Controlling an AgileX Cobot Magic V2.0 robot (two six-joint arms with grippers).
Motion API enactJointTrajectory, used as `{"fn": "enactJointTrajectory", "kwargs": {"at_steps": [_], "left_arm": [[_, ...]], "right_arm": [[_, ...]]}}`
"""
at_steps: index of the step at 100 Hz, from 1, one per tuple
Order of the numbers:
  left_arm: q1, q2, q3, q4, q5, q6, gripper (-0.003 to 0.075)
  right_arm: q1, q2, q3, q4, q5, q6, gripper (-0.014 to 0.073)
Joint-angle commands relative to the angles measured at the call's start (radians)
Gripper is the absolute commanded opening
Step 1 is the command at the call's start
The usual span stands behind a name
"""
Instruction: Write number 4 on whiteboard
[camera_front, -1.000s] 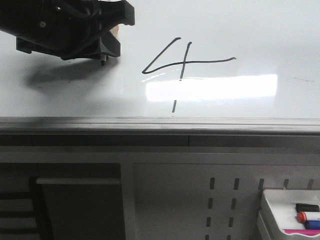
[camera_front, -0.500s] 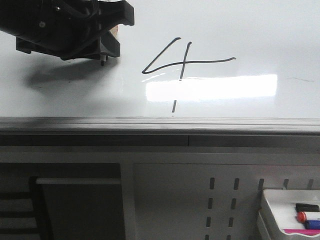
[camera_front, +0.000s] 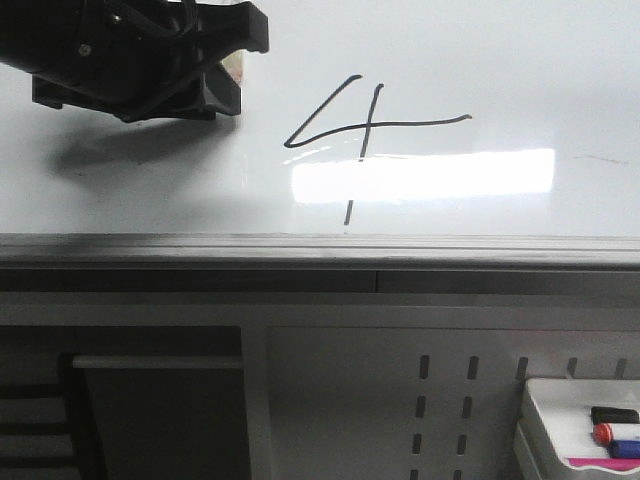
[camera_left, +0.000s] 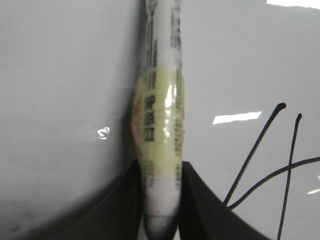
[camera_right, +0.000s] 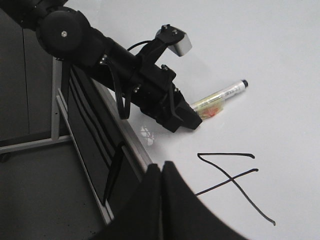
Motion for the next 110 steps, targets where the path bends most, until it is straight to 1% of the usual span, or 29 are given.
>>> {"fn": "enactJointTrajectory", "kwargs": {"at_steps": [1,44,61,67,110], "left_arm": [[0.021,0.0,-0.012,-0.043,-0.008,-0.001,0.0169],[0.021,0.002,-0.012,-0.044,-0.008,-0.001,0.0174],[0.021,0.006,-0.012,-0.044,-0.008,-0.001,0.0235],[0.021,0.006,-0.012,-0.044,-0.008,-0.001,0.0244],[0.021,0.006,-0.012,-0.044,-0.008,-0.001,0.0244]], "right_arm": [[-0.005,-0.004,-0.027,0.014,-0.084,0.0,-0.0063],[-0.005,-0.004,-0.027,0.014,-0.084,0.0,-0.0063],[-0.005,-0.004,-0.027,0.014,-0.084,0.0,-0.0063],[-0.005,-0.004,-0.027,0.014,-0.084,0.0,-0.0063],[-0.005,-0.004,-0.027,0.014,-0.084,0.0,-0.0063]]}}
